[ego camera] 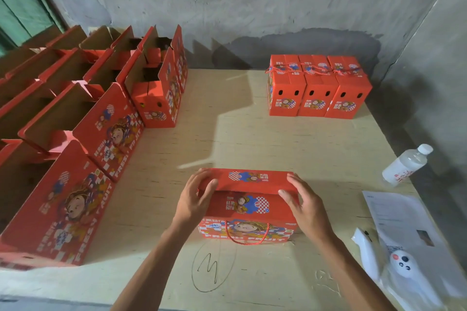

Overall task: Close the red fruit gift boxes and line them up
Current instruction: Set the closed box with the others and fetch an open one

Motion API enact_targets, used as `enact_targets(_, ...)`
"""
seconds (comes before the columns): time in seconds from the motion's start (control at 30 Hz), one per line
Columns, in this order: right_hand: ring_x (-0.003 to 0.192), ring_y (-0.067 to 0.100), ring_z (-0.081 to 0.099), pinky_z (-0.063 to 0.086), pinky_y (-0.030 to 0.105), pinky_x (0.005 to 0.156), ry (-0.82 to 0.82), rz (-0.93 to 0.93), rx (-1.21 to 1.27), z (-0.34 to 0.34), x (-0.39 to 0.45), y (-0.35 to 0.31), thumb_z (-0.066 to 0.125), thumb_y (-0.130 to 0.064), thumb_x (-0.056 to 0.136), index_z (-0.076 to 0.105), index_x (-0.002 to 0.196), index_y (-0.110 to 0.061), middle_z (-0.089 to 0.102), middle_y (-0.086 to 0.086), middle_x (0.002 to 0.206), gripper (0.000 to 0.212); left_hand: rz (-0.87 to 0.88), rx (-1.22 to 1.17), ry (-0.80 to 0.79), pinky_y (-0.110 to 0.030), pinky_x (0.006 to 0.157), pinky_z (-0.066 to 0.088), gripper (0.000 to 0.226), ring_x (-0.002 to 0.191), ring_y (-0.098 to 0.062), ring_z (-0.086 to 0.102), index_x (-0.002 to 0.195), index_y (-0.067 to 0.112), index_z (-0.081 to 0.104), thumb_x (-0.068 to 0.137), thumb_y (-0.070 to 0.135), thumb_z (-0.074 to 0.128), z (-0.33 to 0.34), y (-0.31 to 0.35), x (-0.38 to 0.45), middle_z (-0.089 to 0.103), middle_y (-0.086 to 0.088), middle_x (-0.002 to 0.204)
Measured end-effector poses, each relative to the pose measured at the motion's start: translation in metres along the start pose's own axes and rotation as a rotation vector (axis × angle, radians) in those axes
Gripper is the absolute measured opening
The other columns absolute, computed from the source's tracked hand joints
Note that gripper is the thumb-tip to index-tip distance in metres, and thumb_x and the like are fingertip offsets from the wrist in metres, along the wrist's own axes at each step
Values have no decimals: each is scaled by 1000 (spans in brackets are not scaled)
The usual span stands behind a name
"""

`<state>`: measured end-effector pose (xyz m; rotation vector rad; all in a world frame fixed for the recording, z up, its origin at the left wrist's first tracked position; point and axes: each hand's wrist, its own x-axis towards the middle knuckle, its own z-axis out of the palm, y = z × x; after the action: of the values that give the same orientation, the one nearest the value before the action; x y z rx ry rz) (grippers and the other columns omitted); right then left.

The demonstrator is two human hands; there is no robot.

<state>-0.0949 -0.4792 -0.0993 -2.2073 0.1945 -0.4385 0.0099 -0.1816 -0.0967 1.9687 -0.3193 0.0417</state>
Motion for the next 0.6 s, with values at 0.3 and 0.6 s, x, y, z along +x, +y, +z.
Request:
enact_targets(0.3,142,4,45,41,25,114,-180,-139,-316,-24,26,1,67,-55,93,59,145,-17,49,-9,155,65,37,456,-493,-54,124,26,101,155,-18,19,158,33,36,77,94,44,-22,-7,45,27,3,167)
enact_targets(0.6,127,16,64,59,38,96,-38,-246,-423,-14,38,-4,80,-35,88,78,120,-17,71,-1,128,36,143,483,-444,-57,117,36,66,144,-25,33,147,45,51,92,78,37,-16,-5,49,41,-4,157)
